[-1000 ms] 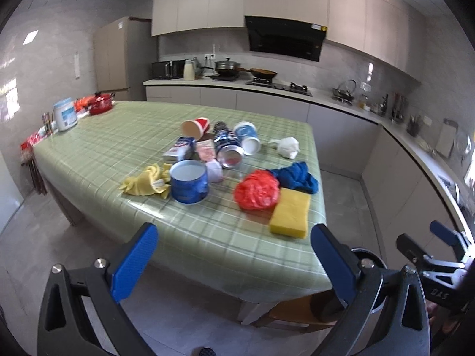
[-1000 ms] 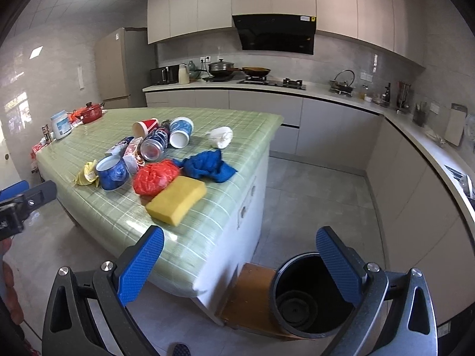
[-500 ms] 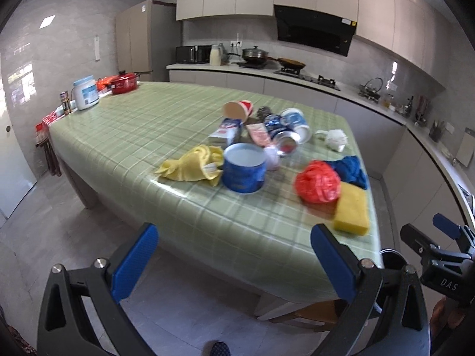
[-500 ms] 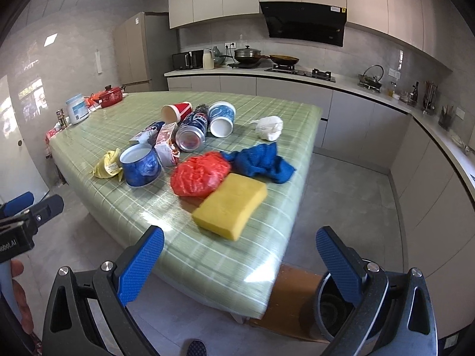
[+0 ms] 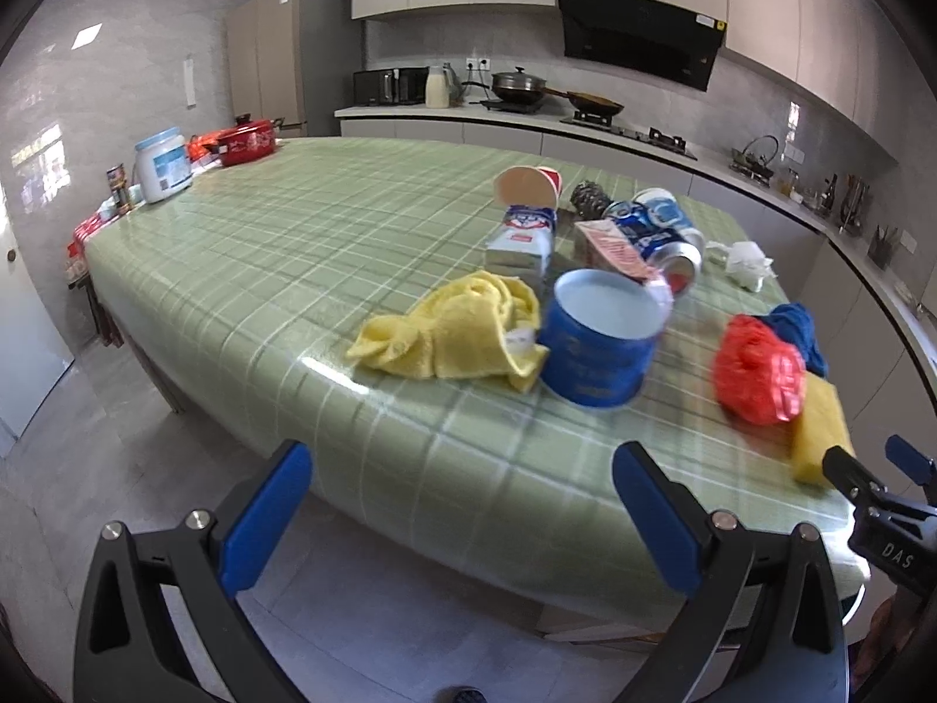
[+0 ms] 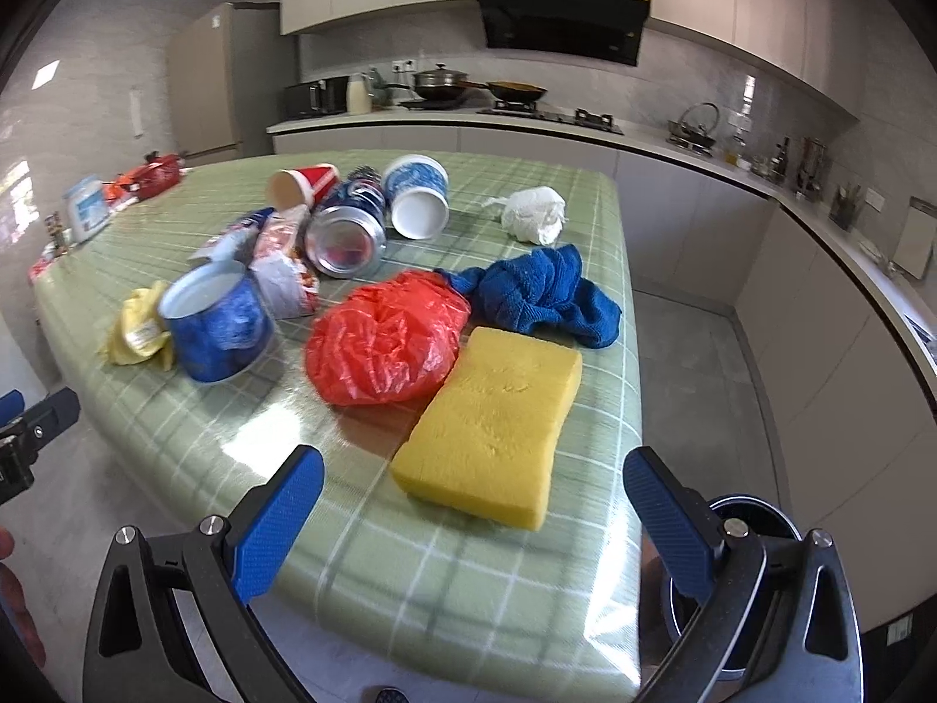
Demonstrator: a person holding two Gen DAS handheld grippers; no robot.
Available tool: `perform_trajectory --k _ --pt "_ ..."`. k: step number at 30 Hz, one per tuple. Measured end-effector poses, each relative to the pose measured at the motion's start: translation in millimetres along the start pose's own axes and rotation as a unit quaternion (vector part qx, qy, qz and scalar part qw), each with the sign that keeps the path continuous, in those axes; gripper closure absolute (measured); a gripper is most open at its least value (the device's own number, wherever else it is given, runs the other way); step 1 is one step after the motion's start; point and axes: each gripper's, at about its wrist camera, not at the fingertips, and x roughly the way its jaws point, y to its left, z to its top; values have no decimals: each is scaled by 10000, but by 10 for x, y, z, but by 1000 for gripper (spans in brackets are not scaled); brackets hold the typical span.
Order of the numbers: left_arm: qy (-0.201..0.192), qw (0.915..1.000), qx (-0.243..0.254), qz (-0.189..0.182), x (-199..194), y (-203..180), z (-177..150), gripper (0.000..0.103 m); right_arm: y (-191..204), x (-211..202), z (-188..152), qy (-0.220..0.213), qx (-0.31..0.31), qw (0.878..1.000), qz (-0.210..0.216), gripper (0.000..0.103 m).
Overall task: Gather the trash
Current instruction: 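Grasp the yellow sponge with the right tool while the left tool grasps the yellow cloth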
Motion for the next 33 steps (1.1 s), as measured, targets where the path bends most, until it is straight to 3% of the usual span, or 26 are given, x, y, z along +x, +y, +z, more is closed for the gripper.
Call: perform_trajectory --k 4,10,14,20,21,22,24,25,26,33 --pt "10 9999 61 -123 227 91 97 5 33 178 32 86 114 9997 -213 6" --pt "77 9996 119 -229 521 171 243 10 16 381 78 227 281 9983 -447 7" --pt "149 9992 204 -305 680 178 316 18 -22 463 94 302 387 9976 -491 19" --pt "239 9980 338 -472 855 118 369 18 -78 571 111 391 499 9967 -501 22" --pt "274 9979 327 -495 885 121 375 18 -85 581 110 392 518 9968 -474 28" --pt "267 9979 328 -490 896 119 376 21 -92 586 107 399 532 9969 -428 34" --pt "241 9979 328 -504 891 136 386 36 -93 596 127 395 550 9970 -378 41" --pt "216 9979 310 -527 878 145 392 49 -89 590 129 395 534 9972 -357 41" --pt "184 9978 274 -571 856 157 394 55 -93 582 135 394 528 9973 -335 43" --pt "-37 9987 22 -513 586 229 389 57 -131 392 151 216 567 9979 -209 46"
